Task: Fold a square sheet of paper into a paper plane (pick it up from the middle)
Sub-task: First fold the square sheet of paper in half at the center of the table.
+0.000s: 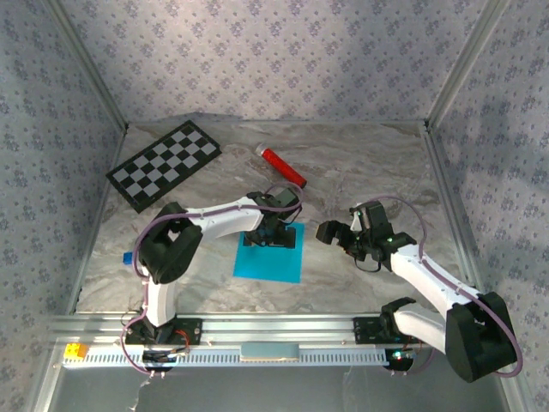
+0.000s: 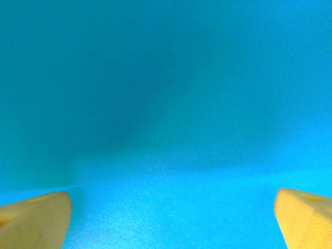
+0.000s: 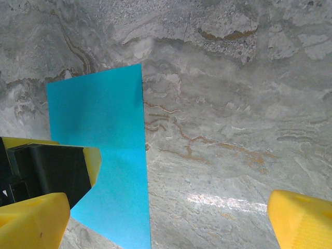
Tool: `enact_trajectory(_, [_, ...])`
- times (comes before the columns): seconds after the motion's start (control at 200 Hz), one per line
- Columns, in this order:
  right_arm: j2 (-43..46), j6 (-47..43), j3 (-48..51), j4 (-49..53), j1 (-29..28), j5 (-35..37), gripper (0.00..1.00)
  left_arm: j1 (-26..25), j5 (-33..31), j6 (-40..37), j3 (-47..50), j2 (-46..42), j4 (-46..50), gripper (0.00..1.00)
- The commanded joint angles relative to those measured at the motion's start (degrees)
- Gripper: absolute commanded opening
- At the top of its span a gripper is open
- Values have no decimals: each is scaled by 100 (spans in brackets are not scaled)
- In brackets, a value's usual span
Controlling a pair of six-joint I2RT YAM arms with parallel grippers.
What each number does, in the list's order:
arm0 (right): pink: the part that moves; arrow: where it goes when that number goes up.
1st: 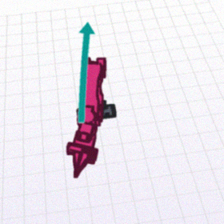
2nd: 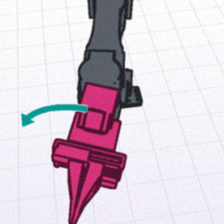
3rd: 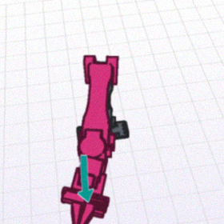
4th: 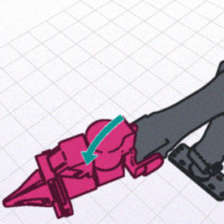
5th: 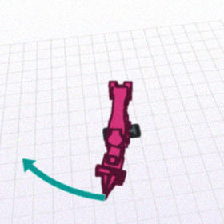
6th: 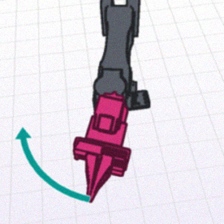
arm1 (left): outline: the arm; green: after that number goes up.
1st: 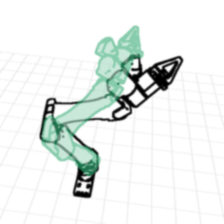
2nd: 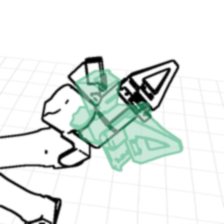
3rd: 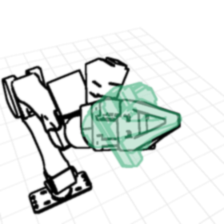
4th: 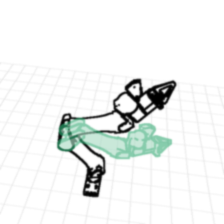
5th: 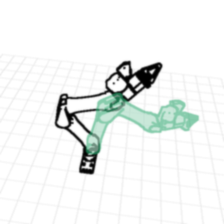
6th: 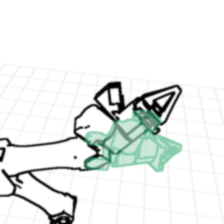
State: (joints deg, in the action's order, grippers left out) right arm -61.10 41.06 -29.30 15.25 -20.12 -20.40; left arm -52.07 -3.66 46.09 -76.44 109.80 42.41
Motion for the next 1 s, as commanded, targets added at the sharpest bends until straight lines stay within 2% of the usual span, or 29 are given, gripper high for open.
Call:
enact_trajectory(0.0, [48, -11, 39, 123, 24, -33, 100, 31, 51, -82, -6, 167, 154, 100])
enact_trajectory(0.345, [-14, -5, 78, 80, 10, -23, 100, -25, 189, -27, 143, 592, 27, 98])
enact_trajectory(0.76, [-25, 26, 78, 60, 8, -16, 100, -79, 138, 22, 104, 549, 43, 92])
enact_trajectory(0.875, [-7, 25, 49, 79, 8, 14, 100, -108, 103, 27, 48, 455, -1, 82])
enact_trajectory(0.945, [21, 27, 22, 133, 8, 60, 100, -119, 78, 31, 1, 389, -21, 70])
enact_trajectory(0.994, [73, 40, 7, 172, 9, 131, 100, -132, 35, 37, -17, 320, -26, 67])
